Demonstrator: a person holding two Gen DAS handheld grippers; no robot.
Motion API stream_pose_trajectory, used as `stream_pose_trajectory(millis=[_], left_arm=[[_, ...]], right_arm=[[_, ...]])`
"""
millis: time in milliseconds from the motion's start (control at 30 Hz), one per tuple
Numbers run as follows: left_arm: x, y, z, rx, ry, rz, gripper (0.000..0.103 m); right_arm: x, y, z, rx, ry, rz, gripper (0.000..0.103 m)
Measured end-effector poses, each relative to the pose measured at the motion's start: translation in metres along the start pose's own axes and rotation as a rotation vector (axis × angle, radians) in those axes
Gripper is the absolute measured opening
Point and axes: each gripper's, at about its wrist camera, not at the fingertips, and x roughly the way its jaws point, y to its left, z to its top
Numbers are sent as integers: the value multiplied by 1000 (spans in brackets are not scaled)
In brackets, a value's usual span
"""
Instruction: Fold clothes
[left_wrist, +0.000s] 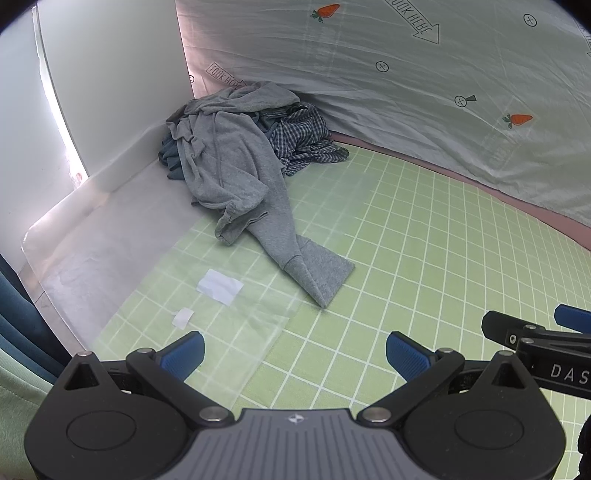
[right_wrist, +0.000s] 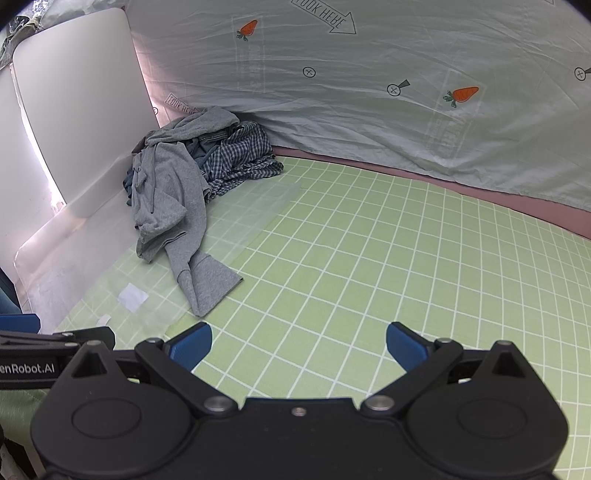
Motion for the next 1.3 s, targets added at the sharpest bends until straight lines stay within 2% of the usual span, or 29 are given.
stream_pose_trajectory(millis=[533,1000,1167,1300], left_arm=[[-3,2,1,-14,5,2,103],[-9,8,-11,18,24,-23,103],[-17,0,-13,20,26,-19,103],[-26,-5,-17,-16,16,-7,103]], right_arm=[[-2,2,-1,-6,-3,-1,102],[-8,15,-13,-39,-8,-65,100],[-18,11,-14,-45,-25,-96,100],[-25,0,-14,-35,-43,-97,101]])
